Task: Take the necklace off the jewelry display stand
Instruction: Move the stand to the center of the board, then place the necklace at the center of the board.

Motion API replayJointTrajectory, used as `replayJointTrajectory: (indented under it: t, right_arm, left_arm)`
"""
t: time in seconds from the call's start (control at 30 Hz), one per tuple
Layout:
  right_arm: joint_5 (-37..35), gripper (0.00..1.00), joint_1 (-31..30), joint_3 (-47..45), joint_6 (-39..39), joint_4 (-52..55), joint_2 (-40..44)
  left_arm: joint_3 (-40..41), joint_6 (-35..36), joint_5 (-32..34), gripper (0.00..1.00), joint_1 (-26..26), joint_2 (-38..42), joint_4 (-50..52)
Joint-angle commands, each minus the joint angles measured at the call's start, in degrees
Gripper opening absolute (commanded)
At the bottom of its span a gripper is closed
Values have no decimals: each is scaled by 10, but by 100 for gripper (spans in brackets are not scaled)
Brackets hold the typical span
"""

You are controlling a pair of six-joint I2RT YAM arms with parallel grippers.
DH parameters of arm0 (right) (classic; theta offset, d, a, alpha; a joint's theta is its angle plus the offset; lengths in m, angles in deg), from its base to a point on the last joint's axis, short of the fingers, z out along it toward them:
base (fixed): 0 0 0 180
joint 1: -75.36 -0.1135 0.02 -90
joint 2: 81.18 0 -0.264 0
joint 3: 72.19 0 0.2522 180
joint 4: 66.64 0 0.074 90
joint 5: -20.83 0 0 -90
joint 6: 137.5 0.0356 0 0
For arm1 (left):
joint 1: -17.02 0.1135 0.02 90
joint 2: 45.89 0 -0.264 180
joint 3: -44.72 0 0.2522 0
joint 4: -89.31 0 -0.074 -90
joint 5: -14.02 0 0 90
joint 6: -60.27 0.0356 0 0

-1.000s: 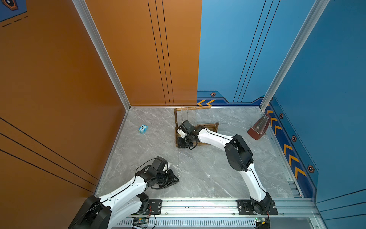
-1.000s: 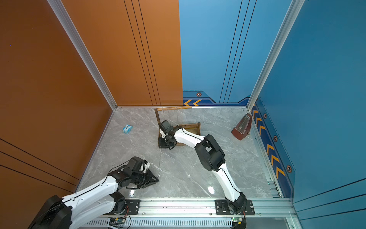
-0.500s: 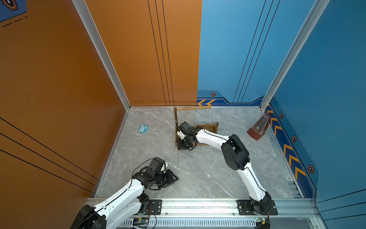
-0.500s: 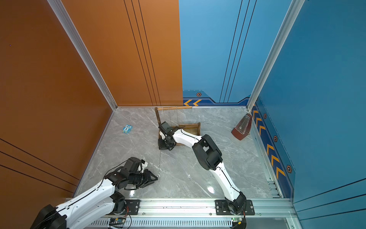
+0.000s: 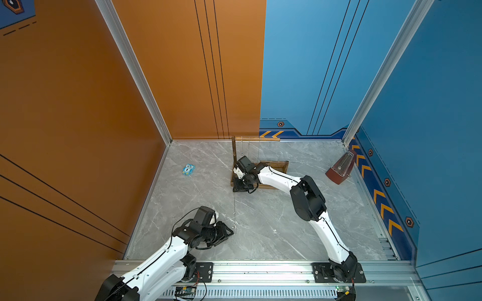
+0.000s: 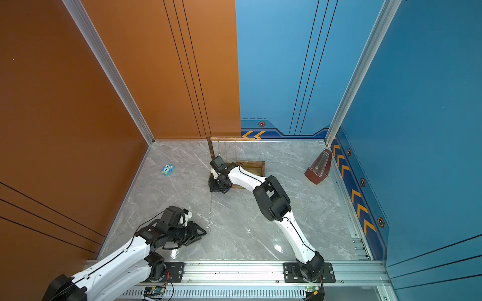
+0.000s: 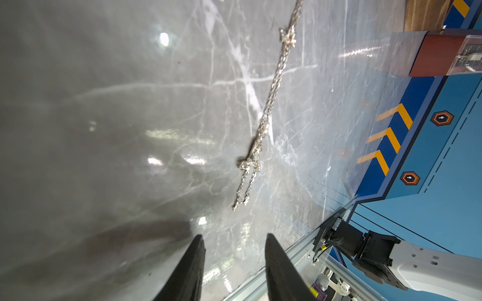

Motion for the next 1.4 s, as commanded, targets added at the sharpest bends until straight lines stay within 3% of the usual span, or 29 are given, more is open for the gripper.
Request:
replayJointTrajectory:
  t: [0.0,0.6,0.7,0.8,0.9,1.27,1.37]
  right_arm:
    - [-25,34,3,12,-11,33,-17]
    - [-33,49,4,34,-26,64,-17]
    - [-31,60,3,34,-27,64,-11]
    - [-34,61,5,35,-26,65,-8]
    - [-35,60,7,34,-22,64,-9]
    - [-32,59,9,28,-17,65,-9]
    - [-31,59,11,27,-13,64,-8]
  left_arm:
    - [3,10,6,41,5,5,14]
    - [7,7,12,42,12,21,14]
    - [-2,10,17,42,18,19,14]
    - [-32,22,37,43,33,3,14]
    - [-88,50,61,35,48,-50,15]
    - [-250,129,123,30,69,-260,14]
    - [-292,143,144,23,76,-317,13]
